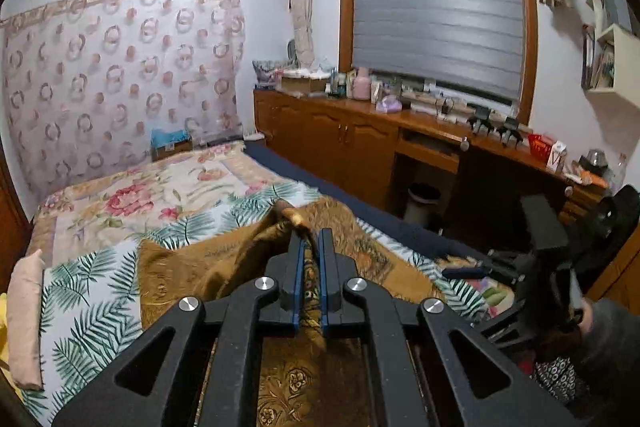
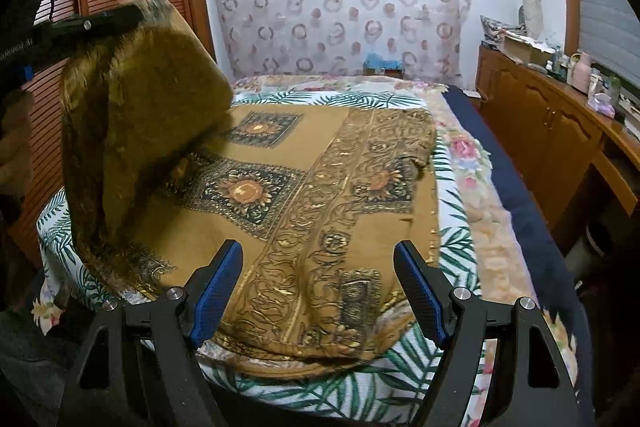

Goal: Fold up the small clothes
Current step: 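Grasp the gold cloth's folded corner with the left gripper and lift it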

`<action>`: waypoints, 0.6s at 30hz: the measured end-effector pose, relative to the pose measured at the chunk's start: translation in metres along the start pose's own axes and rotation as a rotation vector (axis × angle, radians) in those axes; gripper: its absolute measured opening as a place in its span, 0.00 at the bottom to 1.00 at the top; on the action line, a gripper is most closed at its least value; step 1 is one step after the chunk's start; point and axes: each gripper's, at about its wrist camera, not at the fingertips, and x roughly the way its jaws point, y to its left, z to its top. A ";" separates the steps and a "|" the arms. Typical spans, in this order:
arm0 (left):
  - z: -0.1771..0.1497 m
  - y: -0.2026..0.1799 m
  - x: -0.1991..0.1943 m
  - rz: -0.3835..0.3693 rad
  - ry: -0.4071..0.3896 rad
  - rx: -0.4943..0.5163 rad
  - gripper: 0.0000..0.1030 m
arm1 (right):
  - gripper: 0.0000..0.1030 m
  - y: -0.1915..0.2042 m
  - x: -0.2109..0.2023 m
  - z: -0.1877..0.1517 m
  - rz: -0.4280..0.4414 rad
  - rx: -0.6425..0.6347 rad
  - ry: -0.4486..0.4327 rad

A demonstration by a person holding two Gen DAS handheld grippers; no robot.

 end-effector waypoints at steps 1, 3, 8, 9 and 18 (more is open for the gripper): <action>-0.003 0.001 0.002 -0.002 0.012 -0.004 0.11 | 0.77 -0.002 -0.001 0.000 0.001 0.008 0.000; -0.011 0.003 0.003 0.007 0.021 -0.003 0.28 | 0.77 -0.007 -0.002 -0.001 0.016 0.033 -0.001; -0.024 0.013 0.001 0.025 0.033 -0.020 0.60 | 0.77 -0.012 0.004 0.002 0.004 0.029 0.004; -0.029 0.014 0.001 0.037 0.038 -0.020 0.66 | 0.77 -0.012 0.005 0.003 0.005 0.028 0.006; -0.065 0.048 -0.002 0.109 0.089 -0.093 0.75 | 0.77 0.003 0.033 0.014 0.038 -0.022 0.037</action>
